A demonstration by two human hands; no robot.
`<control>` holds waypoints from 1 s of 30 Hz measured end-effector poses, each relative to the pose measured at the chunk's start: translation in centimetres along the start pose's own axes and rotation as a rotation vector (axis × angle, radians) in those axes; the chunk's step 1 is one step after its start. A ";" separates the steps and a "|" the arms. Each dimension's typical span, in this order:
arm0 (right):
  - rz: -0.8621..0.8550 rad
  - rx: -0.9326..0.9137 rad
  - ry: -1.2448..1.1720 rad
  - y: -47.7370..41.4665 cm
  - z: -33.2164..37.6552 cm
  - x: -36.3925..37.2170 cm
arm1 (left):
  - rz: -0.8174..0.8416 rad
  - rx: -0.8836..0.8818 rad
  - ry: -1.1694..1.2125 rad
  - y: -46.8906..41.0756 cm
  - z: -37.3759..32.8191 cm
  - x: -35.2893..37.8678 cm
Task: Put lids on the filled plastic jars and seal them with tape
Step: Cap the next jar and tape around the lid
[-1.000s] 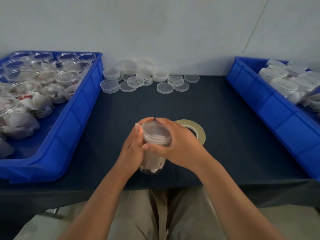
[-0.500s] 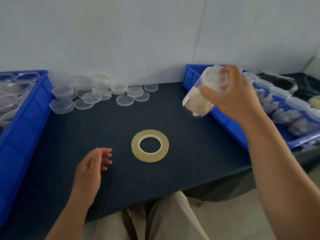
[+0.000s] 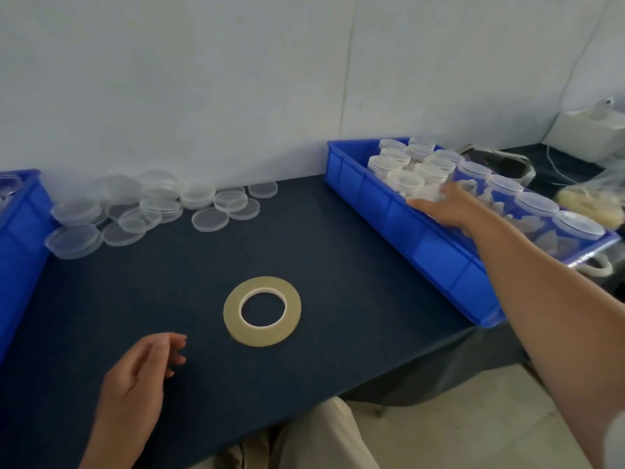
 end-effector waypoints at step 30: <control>-0.196 -0.360 -0.114 4.9 12.1 -2.6 | 0.082 -0.069 -0.056 0.1 -1.0 0.7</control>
Point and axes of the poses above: each hand's wrist, its own y-axis away from the middle knuckle, its own x-axis out of the palm, z = x × y, the point moved 9 cm from there along -y, towards the middle knuckle, and after that the axes turned 14 degrees about -z, right-handed, at the moved point
